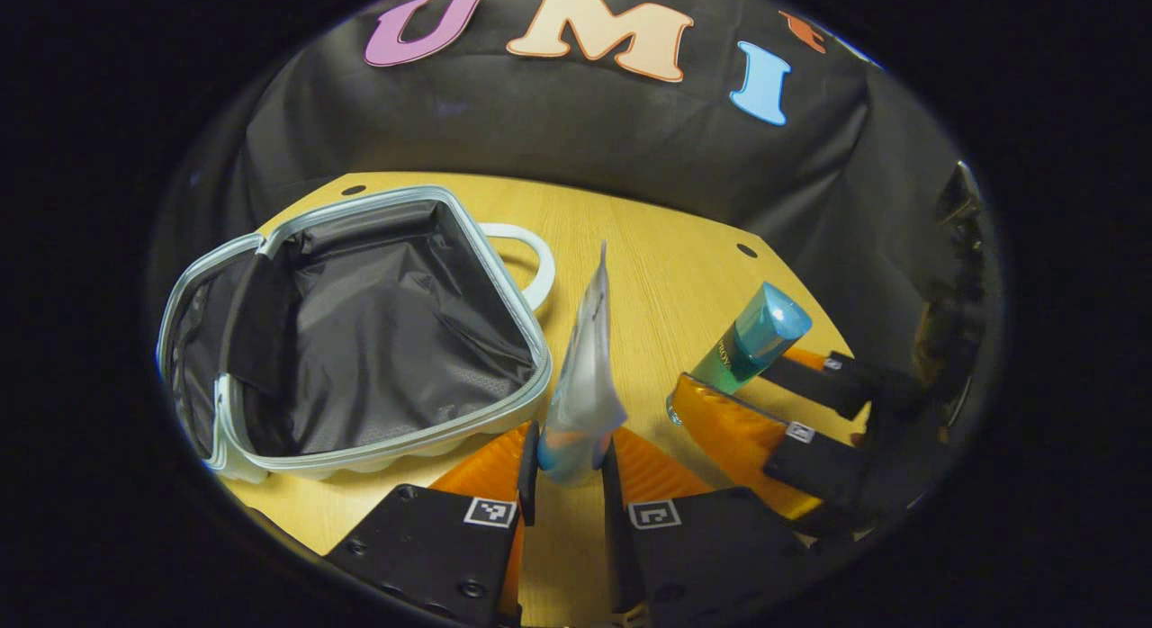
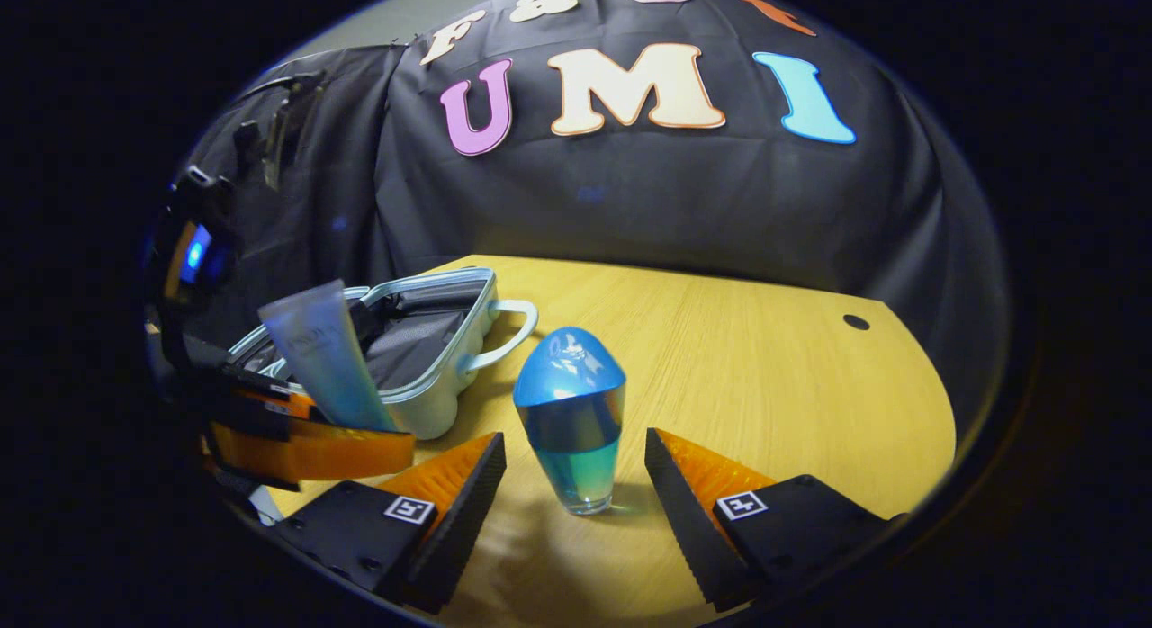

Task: First open the suitcase, pack the skin care products into it, and then close the suitcase.

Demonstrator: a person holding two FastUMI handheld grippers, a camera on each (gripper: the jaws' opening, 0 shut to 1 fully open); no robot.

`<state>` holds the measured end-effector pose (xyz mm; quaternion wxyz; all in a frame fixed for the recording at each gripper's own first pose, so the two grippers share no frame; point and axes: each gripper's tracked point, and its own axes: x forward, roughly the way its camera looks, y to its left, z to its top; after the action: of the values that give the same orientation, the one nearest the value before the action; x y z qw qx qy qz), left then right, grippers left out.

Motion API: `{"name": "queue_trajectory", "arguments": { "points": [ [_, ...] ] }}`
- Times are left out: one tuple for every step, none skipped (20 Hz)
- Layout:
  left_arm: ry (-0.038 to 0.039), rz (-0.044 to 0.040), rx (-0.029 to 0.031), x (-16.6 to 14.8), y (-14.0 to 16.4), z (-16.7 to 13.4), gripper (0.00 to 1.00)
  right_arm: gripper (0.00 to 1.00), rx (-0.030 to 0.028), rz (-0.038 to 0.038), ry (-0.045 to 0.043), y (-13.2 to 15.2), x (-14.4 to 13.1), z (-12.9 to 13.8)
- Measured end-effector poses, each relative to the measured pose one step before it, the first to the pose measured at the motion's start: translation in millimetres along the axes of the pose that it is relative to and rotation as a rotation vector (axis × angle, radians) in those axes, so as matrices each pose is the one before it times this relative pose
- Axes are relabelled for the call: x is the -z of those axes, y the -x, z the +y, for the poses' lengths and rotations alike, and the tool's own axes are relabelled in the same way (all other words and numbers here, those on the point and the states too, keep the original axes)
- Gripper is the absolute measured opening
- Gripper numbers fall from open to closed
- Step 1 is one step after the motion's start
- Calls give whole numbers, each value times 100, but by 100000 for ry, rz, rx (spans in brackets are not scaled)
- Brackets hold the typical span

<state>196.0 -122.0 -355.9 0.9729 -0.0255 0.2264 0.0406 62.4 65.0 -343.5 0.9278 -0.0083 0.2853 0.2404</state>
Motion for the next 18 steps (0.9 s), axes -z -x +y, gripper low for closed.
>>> {"name": "queue_trajectory", "arguments": {
  "points": [
    [889,-267,194,-348,552,17,31,95,-219,1194,-1180,-524,431,117],
    [1235,-439,257,-455,578,73,31,88,15,1792,-1360,-272,448,28],
    [1056,-857,290,-532,539,19,31,84,237,1493,-774,-242,508,-47],
    [705,-822,210,-576,511,101,31,79,-14,167,-485,-239,60,-137],
    [864,-897,-168,-574,402,142,30,76,27,350,-200,-265,135,-128],
    [1055,-645,-191,-656,455,218,30,66,21,1412,-95,-177,404,-125],
    [1162,-565,-408,-674,366,391,31,63,805,-32,513,90,113,-192],
    [1412,-772,16,-756,425,338,31,50,1031,-1180,1552,-342,-255,-148],
    [1376,-1078,256,-922,446,384,31,48,476,94,1420,-7,-52,-17],
    [449,-667,-27,-805,315,466,30,46,679,-724,1098,-59,-179,35],
    [223,-826,-594,-976,153,773,31,44,679,354,794,6,123,-46],
    [-448,205,-1088,-812,64,943,31,42,288,164,280,91,4,58],
    [13,358,-1123,-731,23,1077,31,42,220,1106,182,204,109,1],
    [515,1767,-1811,-586,-87,1243,31,40,101,1265,-376,141,79,32],
    [118,3305,-1791,28,-123,1236,30,41,84,1560,-716,305,12,-34],
    [-616,3791,-1670,125,-367,1241,31,40,-198,663,-1266,388,-306,56],
    [-1046,3050,-1197,57,-575,1045,31,41,-159,-67,-1663,554,-486,157],
    [-246,4751,-1192,486,-610,1033,31,40,-183,-628,-1602,446,-810,239]
  ]
}}
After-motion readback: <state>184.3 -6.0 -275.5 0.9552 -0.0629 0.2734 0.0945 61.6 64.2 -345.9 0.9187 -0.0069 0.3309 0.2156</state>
